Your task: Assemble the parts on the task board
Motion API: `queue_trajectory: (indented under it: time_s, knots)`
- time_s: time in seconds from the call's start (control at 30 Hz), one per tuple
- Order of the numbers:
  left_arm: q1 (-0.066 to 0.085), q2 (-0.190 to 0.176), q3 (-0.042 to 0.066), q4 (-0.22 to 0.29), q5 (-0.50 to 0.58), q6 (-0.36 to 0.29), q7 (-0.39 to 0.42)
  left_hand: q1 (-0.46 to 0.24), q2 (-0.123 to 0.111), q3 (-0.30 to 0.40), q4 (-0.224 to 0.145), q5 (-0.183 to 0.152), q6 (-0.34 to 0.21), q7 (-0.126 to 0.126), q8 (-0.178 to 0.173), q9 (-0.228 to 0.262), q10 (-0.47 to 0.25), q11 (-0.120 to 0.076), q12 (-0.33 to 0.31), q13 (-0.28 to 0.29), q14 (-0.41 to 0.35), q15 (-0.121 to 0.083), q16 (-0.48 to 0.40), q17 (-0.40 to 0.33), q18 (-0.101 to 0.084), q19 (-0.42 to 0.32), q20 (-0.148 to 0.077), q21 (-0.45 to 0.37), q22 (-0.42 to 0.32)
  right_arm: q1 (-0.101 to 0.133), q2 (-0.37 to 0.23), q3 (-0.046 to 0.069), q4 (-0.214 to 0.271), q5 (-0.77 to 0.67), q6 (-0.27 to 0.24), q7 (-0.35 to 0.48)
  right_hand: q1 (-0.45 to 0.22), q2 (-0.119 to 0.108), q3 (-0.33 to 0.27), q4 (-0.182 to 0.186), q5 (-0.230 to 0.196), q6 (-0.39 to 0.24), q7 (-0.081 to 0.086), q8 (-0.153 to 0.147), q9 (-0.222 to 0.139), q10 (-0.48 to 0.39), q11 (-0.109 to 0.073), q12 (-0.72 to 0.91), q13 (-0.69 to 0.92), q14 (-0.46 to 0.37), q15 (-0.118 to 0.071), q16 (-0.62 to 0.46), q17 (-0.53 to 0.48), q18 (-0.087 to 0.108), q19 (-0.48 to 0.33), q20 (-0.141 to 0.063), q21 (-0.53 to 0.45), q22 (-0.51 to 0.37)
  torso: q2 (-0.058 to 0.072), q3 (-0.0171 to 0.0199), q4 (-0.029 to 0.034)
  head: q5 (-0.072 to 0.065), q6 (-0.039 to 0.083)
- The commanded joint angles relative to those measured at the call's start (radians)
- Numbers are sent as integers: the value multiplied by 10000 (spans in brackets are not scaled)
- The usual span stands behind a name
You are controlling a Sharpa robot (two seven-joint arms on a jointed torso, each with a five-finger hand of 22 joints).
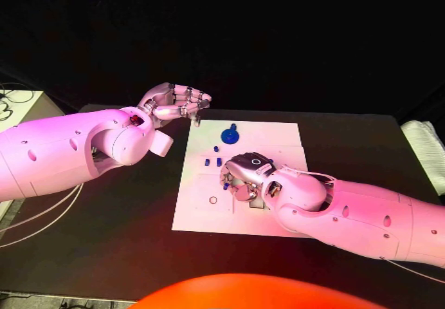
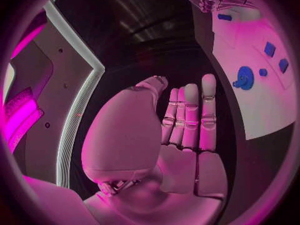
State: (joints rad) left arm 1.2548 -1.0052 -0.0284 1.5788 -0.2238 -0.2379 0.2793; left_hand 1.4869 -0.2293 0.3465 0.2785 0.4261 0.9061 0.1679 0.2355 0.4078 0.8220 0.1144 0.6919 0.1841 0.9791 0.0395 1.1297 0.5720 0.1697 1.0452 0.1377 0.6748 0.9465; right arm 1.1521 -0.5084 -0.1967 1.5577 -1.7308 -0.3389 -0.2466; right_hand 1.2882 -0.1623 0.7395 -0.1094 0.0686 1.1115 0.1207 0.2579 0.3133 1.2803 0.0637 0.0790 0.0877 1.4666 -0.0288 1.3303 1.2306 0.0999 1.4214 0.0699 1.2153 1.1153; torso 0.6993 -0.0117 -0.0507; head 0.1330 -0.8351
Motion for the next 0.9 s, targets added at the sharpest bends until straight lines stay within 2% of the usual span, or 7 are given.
queue_trajectory:
  time_s: [0.03, 0.23, 0.3, 0.43, 0.5, 0.67, 0.9]
  knots:
    - [9, 22, 7, 22, 76, 120, 56, 4, -80, 6, 52, -29, -76, 21, 9, 8, -75, 21, -50, -1, 0, 92, -62, 9, 127, 18, 21, -40, -16, -39, 16, -48, -33, -63, 514, 245, -255, -73, -109, -13, 38, -90, 26, 6, 67, 44, -72, -93, -25, 435, 28, -40, -75, -54, -91, 39, -117, -60, -9, 2, 5, -5, -14]
    - [9, 23, 7, 24, 88, 120, 54, 12, -76, 9, 49, -28, -78, 22, 16, 15, -87, 23, -54, 1, -7, 94, -68, 17, 128, 15, 23, -45, -17, -38, 21, -62, -105, 142, 411, 366, -584, -362, -309, 63, 118, -495, 174, -160, 92, -875, 166, -168, -228, 402, 223, -35, -176, 35, -355, 197, -529, -482, -13, -2, -4, -14, -23]
    - [9, 26, 7, 22, 94, 122, 53, 16, -74, 11, 47, -28, -78, 23, 20, 19, -91, 24, -56, 2, -11, 95, -71, 20, 128, 13, 24, -47, -17, -38, 15, -66, -121, 175, 331, 378, -606, -478, -356, 44, 94, -633, 246, -213, 91, -1335, 268, -155, -247, 234, 313, -337, -620, 158, -651, 273, -1055, -1055, -8, 3, -10, -15, -11]
    - [9, 30, 7, 19, 121, 123, 48, 16, -74, 11, 47, -28, -78, 23, 20, 19, -91, 24, -56, 2, -11, 95, -71, 20, 128, 13, 24, -47, -17, -37, -1, -71, -164, 231, 120, 411, -582, -527, -407, 24, 80, -738, 288, -244, 92, -1663, 331, -130, -244, 112, 365, -483, -853, 235, -852, 329, -1399, -1410, -18, 9, -16, -17, 1]
    - [9, 32, 7, 18, 132, 126, 46, 16, -74, 11, 47, -28, -78, 23, 20, 19, -91, 24, -56, 2, -11, 95, -71, 20, 128, 13, 24, -47, -17, -36, -19, -74, -174, 281, -28, 442, -468, -584, -532, -44, 79, -1077, 400, -389, 45, -2280, 453, -133, -242, -407, 470, -1199, -1844, 476, -1551, 417, -2548, -2618, -22, 10, -19, -8, -2]
    - [9, 36, 7, 6, 144, 139, 37, 16, -75, 9, 48, -29, -85, 28, 23, 23, -102, 28, -59, 4, -17, 98, -76, 26, 128, 10, 26, -51, -18, -36, -117, -79, -131, 365, -580, 544, -41, -601, -1320, -129, 90, -1714, 491, -659, -69, -3353, 600, 159, -193, -1468, 637, -1988, -3297, 774, -2693, 598, -4093, -4070, -9, 14, 3, -21, 20]
    - [8, 36, 6, -26, 157, 179, 16, 16, -75, 9, 48, -29, -85, 28, 23, 23, -102, 28, -59, 4, -17, 98, -76, 26, 128, 10, 26, -51, -18, -17, -512, -73, 242, 574, -1204, 709, 305, -540, -1992, -37, 111, -1809, 416, -707, -118, -3720, 644, 654, -122, -1687, 688, -1791, -3498, 794, -2831, 666, -4158, -4028, -12, 9, 8, -40, 55]
